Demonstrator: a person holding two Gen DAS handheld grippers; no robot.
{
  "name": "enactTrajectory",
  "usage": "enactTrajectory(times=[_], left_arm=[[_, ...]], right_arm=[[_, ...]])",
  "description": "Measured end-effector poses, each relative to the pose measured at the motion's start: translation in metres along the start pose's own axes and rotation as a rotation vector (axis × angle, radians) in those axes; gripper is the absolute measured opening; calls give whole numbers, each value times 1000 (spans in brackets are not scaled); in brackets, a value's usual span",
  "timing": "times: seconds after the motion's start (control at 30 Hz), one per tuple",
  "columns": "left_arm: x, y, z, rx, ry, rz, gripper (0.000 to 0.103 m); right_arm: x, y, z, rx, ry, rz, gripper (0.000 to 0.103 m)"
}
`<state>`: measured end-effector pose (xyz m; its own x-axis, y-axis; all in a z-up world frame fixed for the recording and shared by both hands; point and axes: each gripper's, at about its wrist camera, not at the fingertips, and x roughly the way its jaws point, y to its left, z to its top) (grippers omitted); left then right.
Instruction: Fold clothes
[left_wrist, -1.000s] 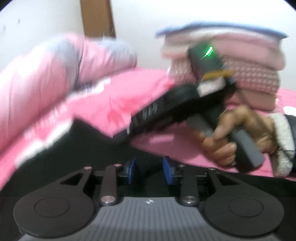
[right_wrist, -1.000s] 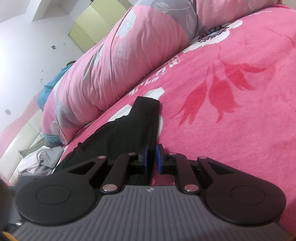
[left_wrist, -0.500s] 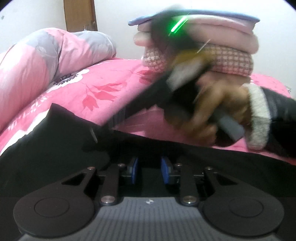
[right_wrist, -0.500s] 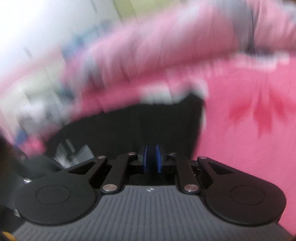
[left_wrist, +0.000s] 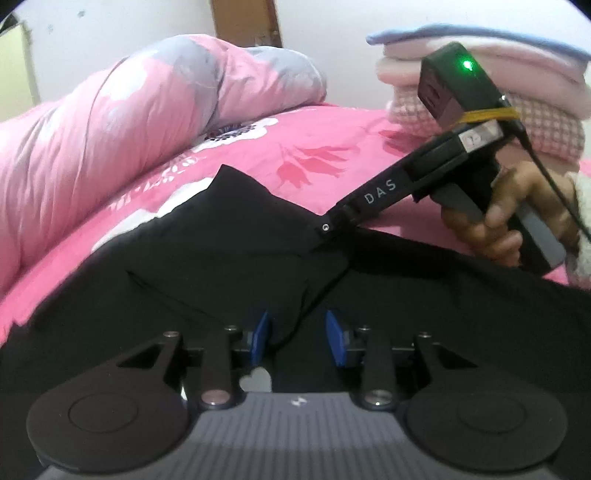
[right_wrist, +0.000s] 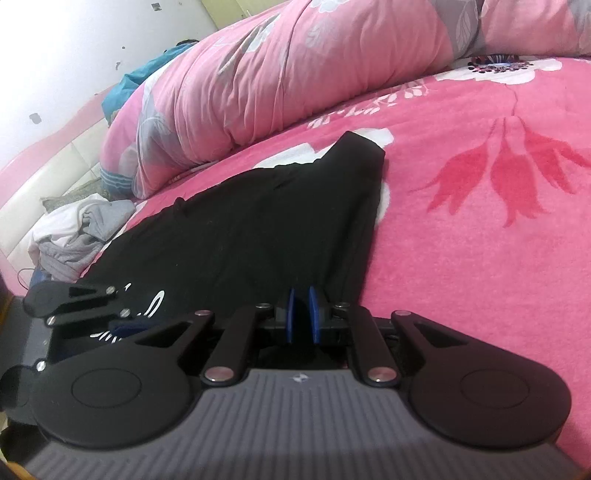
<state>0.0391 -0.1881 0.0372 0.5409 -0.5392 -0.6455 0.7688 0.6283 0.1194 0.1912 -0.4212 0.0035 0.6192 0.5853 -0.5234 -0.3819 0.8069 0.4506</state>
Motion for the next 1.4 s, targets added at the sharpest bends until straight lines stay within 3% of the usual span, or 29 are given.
enactTrajectory(times=[0.23, 0.33, 0.43, 0.5, 0.57, 0.73, 0.87, 0.97, 1.13, 1.23, 1.33, 1.4], left_arm=[[-7, 8, -18, -86, -61, -36, 41], [-11, 13, -22, -120, -76, -72, 43], [-11, 15, -24, -133, -87, -86, 45], [-11, 17, -26, -140, -93, -95, 45], [-10, 20, -26, -147, -96, -101, 46], [-6, 25, -26, -161, -103, -115, 47], [-9, 26, -27, -173, -109, -125, 48], [-14, 33, -26, -210, -131, -137, 55], [-53, 76, -20, -479, -180, -111, 67], [-96, 107, -27, -570, -200, -16, 69], [-140, 145, -51, -684, -201, 176, 71], [-163, 177, -79, -833, -196, 326, 71]], right_arm=[[-16, 14, 18, -25, -96, -80, 10], [-1, 20, 45, -77, -102, -163, 10], [38, 15, 68, -163, -34, -258, 10], [69, 0, 78, -141, 20, -285, 6], [87, -12, 91, -113, 7, -265, 5], [99, -29, 121, 13, -54, -423, 6], [57, -8, 120, 19, -135, -448, 10], [12, 23, 119, 9, -173, -452, 10], [-60, 91, 127, -33, -232, -430, 10], [-81, 140, 138, -88, -251, -419, 10], [-82, 191, 151, -112, -261, -363, 10], [-70, 228, 155, -145, -251, -306, 15]])
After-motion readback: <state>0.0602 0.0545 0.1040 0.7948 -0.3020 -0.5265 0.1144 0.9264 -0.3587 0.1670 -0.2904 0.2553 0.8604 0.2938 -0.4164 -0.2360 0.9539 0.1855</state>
